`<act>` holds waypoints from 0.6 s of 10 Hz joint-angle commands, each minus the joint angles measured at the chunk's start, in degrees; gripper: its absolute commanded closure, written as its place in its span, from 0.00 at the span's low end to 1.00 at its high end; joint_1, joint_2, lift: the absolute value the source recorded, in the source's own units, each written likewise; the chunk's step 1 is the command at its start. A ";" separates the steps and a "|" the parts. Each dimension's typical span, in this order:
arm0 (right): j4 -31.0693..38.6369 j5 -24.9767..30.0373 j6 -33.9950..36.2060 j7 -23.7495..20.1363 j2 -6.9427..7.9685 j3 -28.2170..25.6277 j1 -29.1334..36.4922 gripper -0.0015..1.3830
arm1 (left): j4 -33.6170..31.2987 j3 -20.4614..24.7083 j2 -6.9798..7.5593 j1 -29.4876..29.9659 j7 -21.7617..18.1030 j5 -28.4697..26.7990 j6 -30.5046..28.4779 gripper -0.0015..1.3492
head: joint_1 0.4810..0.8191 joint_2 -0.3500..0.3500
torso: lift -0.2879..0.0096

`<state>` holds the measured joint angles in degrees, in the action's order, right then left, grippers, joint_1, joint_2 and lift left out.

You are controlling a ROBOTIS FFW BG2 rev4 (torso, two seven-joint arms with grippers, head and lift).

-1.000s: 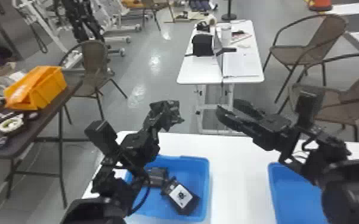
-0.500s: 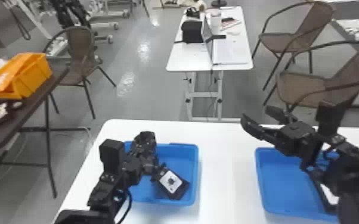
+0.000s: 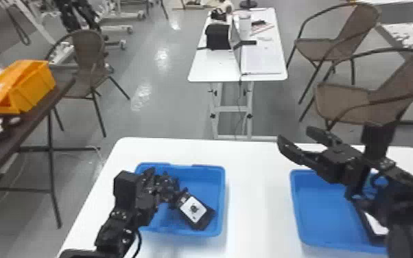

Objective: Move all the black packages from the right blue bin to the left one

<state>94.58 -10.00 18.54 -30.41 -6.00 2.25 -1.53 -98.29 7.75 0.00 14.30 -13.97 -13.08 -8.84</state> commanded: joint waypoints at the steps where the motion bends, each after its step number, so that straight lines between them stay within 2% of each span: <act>1: 0.34 0.25 0.00 0.00 -0.06 -0.58 0.22 0.18 | -0.14 1.39 -0.15 0.38 0.00 2.18 1.63 0.04 | 0.63 0.71 | 0.97; 3: 0.95 1.30 0.00 0.00 -0.06 -1.46 0.39 0.18 | -1.20 1.21 -0.15 0.47 0.09 5.87 4.27 0.12 | 0.63 0.72 | 0.97; 6: 2.27 4.38 1.41 1.67 -0.06 -2.96 1.36 0.19 | -5.86 0.86 -0.15 0.47 1.23 13.87 6.99 0.13 | 0.63 0.68 | 0.97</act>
<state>96.68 -6.37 19.67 -28.77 -6.06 -0.34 -0.44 -103.37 8.71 0.00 14.74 -12.65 -0.97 -2.54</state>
